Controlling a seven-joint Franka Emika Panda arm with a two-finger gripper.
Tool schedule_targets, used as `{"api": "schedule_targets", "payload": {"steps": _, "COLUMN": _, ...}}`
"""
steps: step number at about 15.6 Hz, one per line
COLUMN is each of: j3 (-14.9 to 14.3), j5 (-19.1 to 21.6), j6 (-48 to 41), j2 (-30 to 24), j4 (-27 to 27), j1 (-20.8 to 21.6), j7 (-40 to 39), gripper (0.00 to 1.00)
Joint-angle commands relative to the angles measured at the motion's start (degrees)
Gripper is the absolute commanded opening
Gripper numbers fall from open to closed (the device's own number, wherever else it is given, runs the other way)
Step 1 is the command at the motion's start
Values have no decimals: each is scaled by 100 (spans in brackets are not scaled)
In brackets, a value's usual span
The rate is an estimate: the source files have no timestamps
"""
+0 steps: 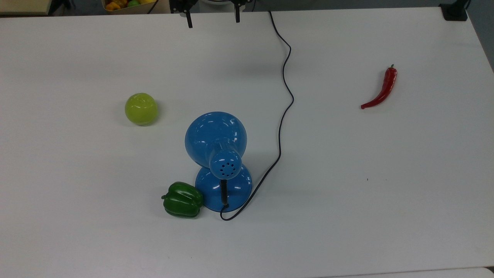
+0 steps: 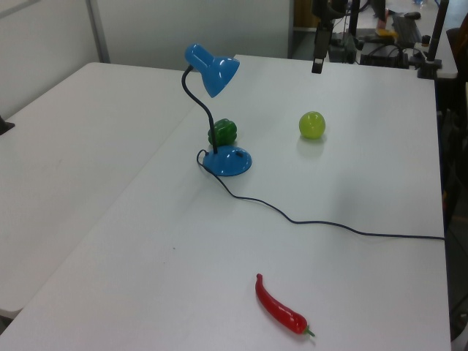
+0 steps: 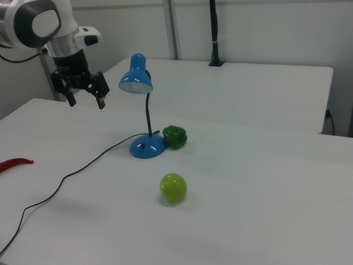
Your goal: Turn on desk lamp
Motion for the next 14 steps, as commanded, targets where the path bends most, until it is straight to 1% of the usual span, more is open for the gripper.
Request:
{"api": "schedule_targets", "payload": {"steps": 1, "j3": 9, "j5": 28, "j6": 84, "j2": 5, "j4": -4, "j1": -19, "j7": -110, "gripper": 100}}
{"api": "schedule_targets", "payload": {"steps": 11, "j3": 9, "j5": 90, "j6": 92, "j2": 41, "j4": -4, "j1": -28, "j7": -162, "gripper": 100}}
{"api": "schedule_targets", "payload": {"steps": 12, "j3": 9, "j5": 90, "j6": 92, "j2": 41, "j4": -4, "j1": -28, "j7": -197, "gripper": 97}}
{"api": "schedule_targets", "payload": {"steps": 13, "j3": 9, "j5": 90, "j6": 92, "j2": 41, "j4": 4, "j1": -28, "j7": -197, "gripper": 89}}
{"api": "schedule_targets", "payload": {"steps": 14, "j3": 9, "j5": 90, "j6": 101, "j2": 41, "j4": 4, "j1": -28, "j7": -197, "gripper": 76}}
